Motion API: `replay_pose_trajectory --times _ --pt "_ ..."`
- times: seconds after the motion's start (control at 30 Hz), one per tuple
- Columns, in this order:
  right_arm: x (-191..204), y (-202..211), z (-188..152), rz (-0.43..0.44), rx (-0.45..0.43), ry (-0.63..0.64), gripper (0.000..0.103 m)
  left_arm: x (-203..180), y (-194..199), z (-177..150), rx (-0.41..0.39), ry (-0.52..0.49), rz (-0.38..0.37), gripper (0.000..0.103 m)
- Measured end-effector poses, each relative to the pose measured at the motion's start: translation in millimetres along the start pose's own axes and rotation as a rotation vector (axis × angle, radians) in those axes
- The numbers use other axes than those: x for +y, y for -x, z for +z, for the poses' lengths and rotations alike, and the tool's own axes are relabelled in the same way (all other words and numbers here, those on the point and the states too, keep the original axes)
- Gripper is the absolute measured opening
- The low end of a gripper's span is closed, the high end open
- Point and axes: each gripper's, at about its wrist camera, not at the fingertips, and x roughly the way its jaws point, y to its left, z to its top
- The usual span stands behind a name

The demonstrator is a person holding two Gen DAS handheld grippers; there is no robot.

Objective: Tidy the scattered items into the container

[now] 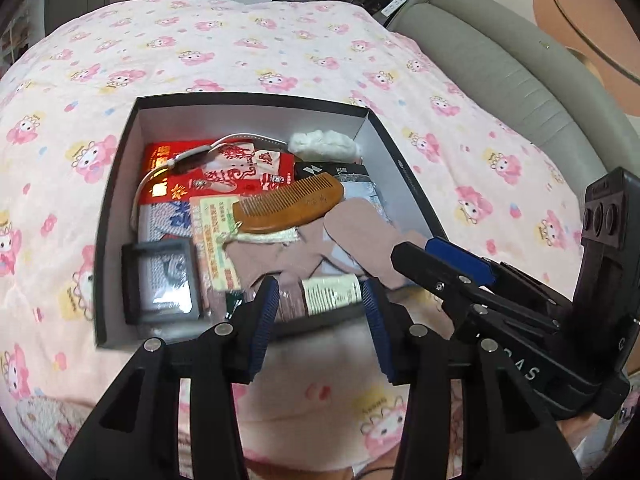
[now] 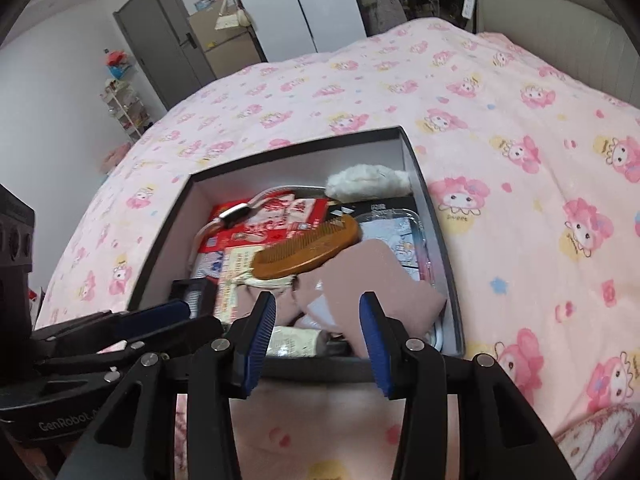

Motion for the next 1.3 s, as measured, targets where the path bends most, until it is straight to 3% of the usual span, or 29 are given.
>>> replay_pose_trajectory --times 0.47,0.83,1.07,1.3 --pt "60.6 14.9 -22.6 0.029 0.025 0.105 0.039 35.1 47.9 -35.1 -0.030 0.028 -0.015 0.045" --pt "91.0 4.1 -38.1 0.051 0.078 0.144 0.039 64.1 59.8 -56.4 -0.018 0.075 -0.004 0.045" --pt "110.1 -16.0 -48.9 0.116 0.146 0.166 0.039 94.6 66.4 -70.3 -0.016 0.149 0.014 0.046" --pt "108.8 -27.7 -51.7 0.138 0.187 0.142 0.039 144.3 95.9 -71.5 -0.102 0.270 0.052 0.046"
